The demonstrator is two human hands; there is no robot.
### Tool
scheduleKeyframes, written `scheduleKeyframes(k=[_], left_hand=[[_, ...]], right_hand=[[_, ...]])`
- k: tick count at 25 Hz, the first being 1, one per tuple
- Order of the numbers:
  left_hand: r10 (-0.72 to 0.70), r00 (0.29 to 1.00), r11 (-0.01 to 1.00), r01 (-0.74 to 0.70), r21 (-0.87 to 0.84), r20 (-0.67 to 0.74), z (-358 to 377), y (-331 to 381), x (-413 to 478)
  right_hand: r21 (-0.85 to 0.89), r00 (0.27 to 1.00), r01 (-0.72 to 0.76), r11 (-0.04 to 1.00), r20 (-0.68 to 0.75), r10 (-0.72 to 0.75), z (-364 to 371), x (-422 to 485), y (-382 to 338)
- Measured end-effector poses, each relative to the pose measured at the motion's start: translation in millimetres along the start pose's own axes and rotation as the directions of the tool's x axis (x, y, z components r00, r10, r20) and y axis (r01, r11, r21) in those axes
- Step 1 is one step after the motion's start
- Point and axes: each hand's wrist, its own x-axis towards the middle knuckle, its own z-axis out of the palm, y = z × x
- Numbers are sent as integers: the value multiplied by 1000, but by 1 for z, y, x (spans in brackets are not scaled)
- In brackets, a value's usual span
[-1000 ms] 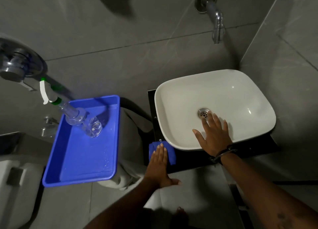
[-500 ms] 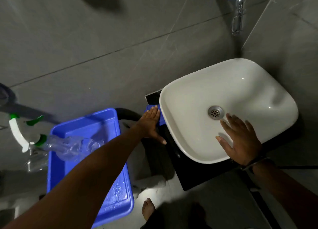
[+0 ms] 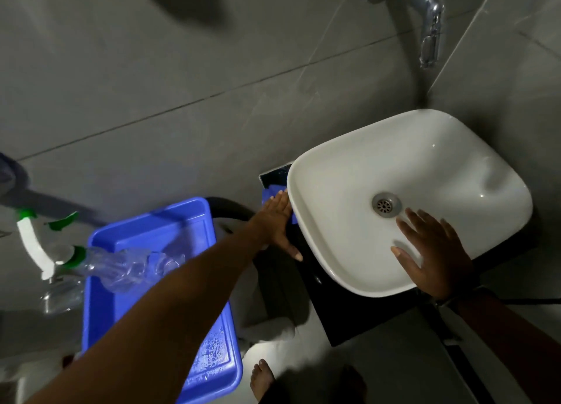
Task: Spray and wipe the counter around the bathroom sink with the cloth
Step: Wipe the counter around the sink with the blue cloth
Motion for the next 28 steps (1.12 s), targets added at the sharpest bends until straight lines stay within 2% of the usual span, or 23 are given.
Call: scheduleKeyframes(k=[7,10,12,15,17,18,19,20,21,22,23,25,28], left_hand=[[-72,996,996,70,-59,-50,98,87,-85],[-117,992,990,113,-88,-38,129,140,-112],[-137,990,987,139,-87,23,140,171,-125],[-152,984,982,161,-102,98,142,204,-135],[-143,988,977,149,-154,52,135,213,-143],[-118,993,976,112,-189,-23,132,212,-152],[-80,983,976,44,-214,-162,130,208,-164],[-42,938,980,-28,-196,-344,131,203,-178],[-34,858,985,-59,-164,-513,129,198,-190],[-62,779,987,-46,-156,-624,122,193,-196],[-112,731,985,-6,-171,-673,110,188,-194],[-220,727,969,88,-229,-651,70,190,-169],[-339,786,932,204,-300,-518,20,204,-107]], right_hand=[[37,997,-53,998,58,51,-5,-1,0],[56,1000,-12,998,21,11,-3,-4,2],[76,1000,14,997,-18,-12,-8,-6,1],[266,983,51,963,-184,-1,-15,-24,-7],[399,956,72,914,-288,50,-6,-64,-12],[438,946,93,894,-318,58,5,-90,-17],[452,948,115,884,-317,39,18,-114,-25],[434,963,131,891,-270,-10,30,-135,-33],[386,981,143,911,-180,-77,42,-146,-45],[330,985,169,929,-74,-154,53,-150,-58],[277,975,206,939,26,-222,63,-149,-74],[203,938,276,940,155,-309,75,-138,-101],[141,914,242,960,299,-275,81,-127,-116]])
